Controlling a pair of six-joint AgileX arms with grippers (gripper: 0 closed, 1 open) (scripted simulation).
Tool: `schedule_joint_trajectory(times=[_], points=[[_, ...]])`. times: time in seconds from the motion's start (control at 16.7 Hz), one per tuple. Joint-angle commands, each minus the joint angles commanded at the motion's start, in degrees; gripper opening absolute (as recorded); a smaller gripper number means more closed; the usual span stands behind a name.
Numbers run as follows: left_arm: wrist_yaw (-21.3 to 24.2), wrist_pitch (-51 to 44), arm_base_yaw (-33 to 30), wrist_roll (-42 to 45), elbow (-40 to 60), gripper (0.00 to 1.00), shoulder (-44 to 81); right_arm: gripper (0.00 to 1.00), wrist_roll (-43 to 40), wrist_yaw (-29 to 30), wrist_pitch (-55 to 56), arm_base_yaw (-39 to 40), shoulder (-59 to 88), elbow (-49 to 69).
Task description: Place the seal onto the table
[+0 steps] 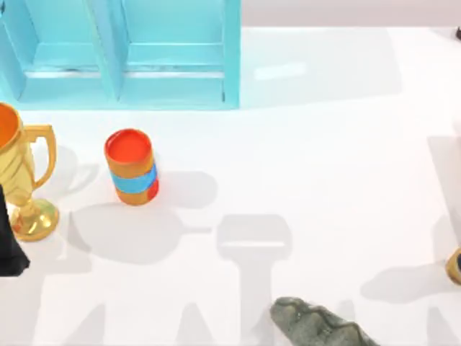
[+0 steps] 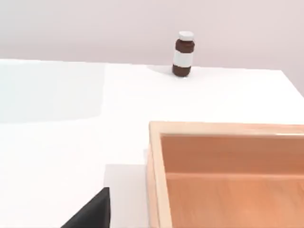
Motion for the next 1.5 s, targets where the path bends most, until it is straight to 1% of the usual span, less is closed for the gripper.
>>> schedule_joint_trajectory(times=[0.18,0.54,0.72,0.9,1.14,1.5], points=[[0.0,0.0,0.0,0.0,0.0,1.0,0.0,1.0,-4.24,0.02,-10.83,-4.48,14.56,12.04],[0.0,0.0,0.0,0.0,0.0,1.0,0.0,1.0,-13.68,-0.29,-35.36,-14.0,50.15,36.96],[0.0,0.0,0.0,0.0,0.0,1.0,0.0,1.0,-18.03,-0.39,-45.88,-18.13,63.84,47.97],[0.0,0.0,0.0,0.0,0.0,1.0,0.0,1.0,-21.5,-0.4,-53.9,-21.41,74.9,57.31],[0.0,0.0,0.0,0.0,0.0,1.0,0.0,1.0,-24.07,-0.38,-59.7,-23.87,82.59,64.27],[0.0,0.0,0.0,0.0,0.0,1.0,0.0,1.0,-24.14,-0.37,-59.74,-23.76,82.9,64.41]])
